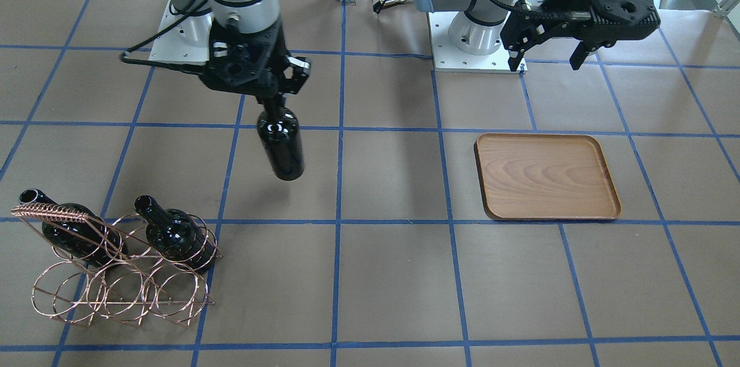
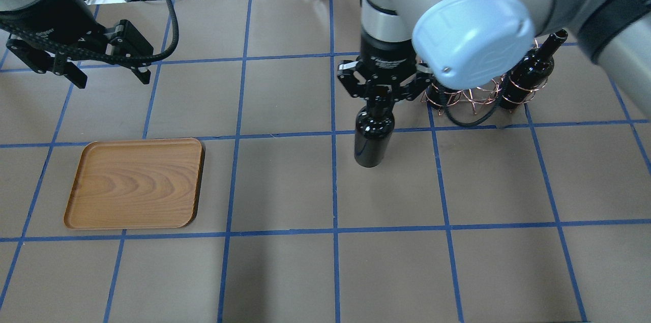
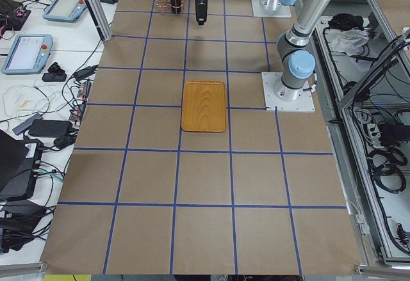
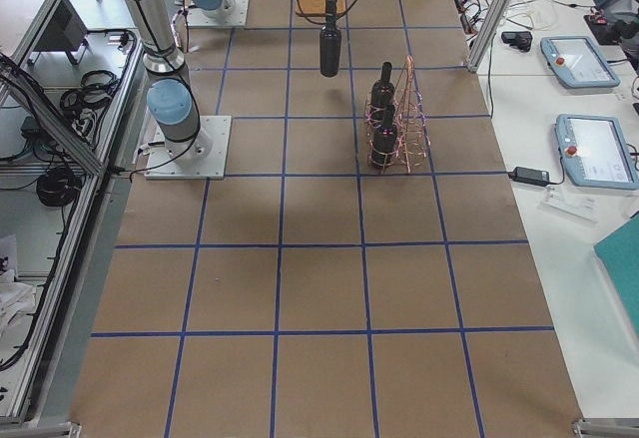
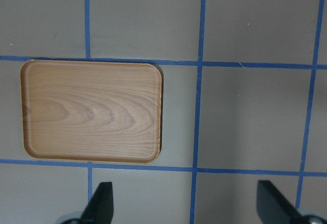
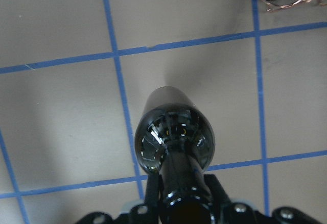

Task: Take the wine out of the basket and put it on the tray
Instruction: 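Carry the bottle with the right gripper across toward the wooden tray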

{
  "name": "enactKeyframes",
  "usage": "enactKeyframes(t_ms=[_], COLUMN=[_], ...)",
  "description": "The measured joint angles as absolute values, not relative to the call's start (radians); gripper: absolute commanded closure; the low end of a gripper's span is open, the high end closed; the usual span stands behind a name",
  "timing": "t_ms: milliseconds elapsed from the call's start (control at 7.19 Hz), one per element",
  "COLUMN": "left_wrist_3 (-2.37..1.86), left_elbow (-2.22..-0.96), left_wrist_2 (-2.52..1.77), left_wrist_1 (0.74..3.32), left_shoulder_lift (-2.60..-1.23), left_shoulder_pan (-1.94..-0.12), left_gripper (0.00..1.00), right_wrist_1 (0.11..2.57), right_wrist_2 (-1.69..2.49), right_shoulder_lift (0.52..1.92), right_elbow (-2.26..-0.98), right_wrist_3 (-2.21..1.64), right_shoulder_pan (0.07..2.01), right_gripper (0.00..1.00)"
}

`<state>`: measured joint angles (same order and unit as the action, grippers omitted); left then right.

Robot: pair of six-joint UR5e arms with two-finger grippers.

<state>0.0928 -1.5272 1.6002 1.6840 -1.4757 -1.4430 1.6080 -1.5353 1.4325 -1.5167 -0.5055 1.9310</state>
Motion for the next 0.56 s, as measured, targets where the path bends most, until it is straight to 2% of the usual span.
enactKeyframes(t_ms=[557], left_wrist_3=[0.163], left_elbow=[-1.522], left_wrist_2=[1.601], left_wrist_1=[1.688], left_shoulder_lift=[-1.474], left_shoulder_pan=[-1.405], left_gripper=[0.0], right_wrist_1=[1.783], right_wrist_2=[-1.489], right_shoulder_lift=[1.327], right_elbow=[-1.483], right_wrist_3=[-0.821], right_shoulder_pan=[2.162], right_gripper=[0.84])
